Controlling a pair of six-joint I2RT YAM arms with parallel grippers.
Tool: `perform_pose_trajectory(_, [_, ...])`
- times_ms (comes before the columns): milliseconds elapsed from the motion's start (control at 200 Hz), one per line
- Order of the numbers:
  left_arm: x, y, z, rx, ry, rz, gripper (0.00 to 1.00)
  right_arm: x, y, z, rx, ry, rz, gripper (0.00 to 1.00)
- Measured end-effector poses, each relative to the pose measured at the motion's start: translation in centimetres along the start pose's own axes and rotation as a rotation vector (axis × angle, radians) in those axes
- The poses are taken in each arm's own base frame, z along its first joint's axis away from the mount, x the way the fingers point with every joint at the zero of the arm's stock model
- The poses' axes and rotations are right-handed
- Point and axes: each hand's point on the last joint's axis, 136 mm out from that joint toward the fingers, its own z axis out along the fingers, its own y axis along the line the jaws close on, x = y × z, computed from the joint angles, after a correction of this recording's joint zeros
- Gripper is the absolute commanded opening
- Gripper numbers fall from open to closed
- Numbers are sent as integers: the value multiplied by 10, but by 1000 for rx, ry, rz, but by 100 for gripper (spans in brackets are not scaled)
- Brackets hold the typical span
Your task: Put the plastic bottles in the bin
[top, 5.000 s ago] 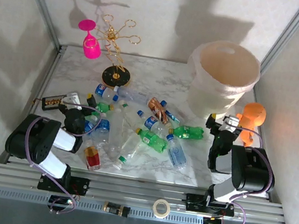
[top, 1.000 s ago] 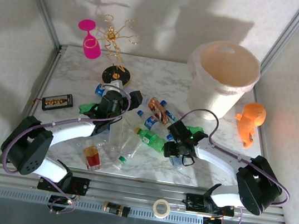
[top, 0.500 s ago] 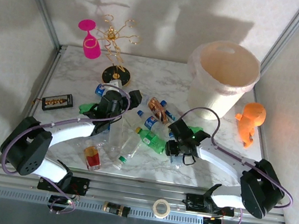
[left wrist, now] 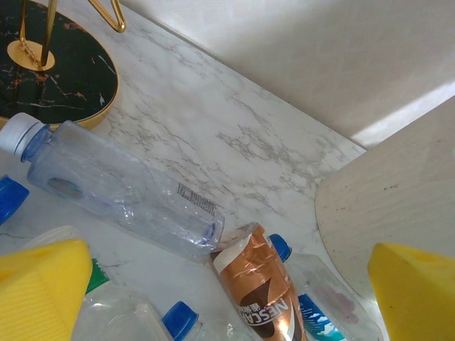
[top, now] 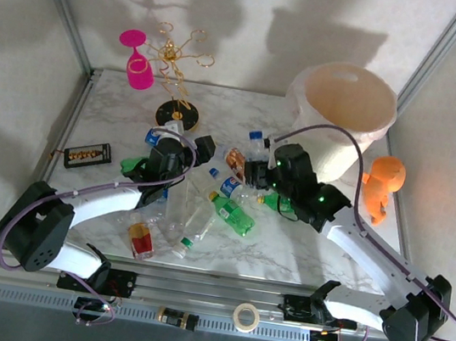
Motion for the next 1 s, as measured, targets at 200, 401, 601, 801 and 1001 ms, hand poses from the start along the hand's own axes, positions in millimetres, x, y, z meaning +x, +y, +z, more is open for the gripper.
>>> perform_pose_trajectory(200, [-4,-1,-9,14,-14,-4,99,-108,4,-40,-1,-310,-41,50])
perform_pose_trajectory(401, [-4,1,-15,11,-12,5,99,-196,-43,-93,154,-608,-10,50])
perform_pose_trajectory(601, [-6,3,-24,9,-10,23,100,-240,-100,-115,338,-738,16,51])
perform_pose_trajectory(801, [-11,8,-36,-3,-33,25,99,-261,-157,-95,502,-695,36,51])
perform_pose_trajectory(1001, [-10,17,-42,-29,-38,37,99,-237,-204,-45,583,-518,67,51])
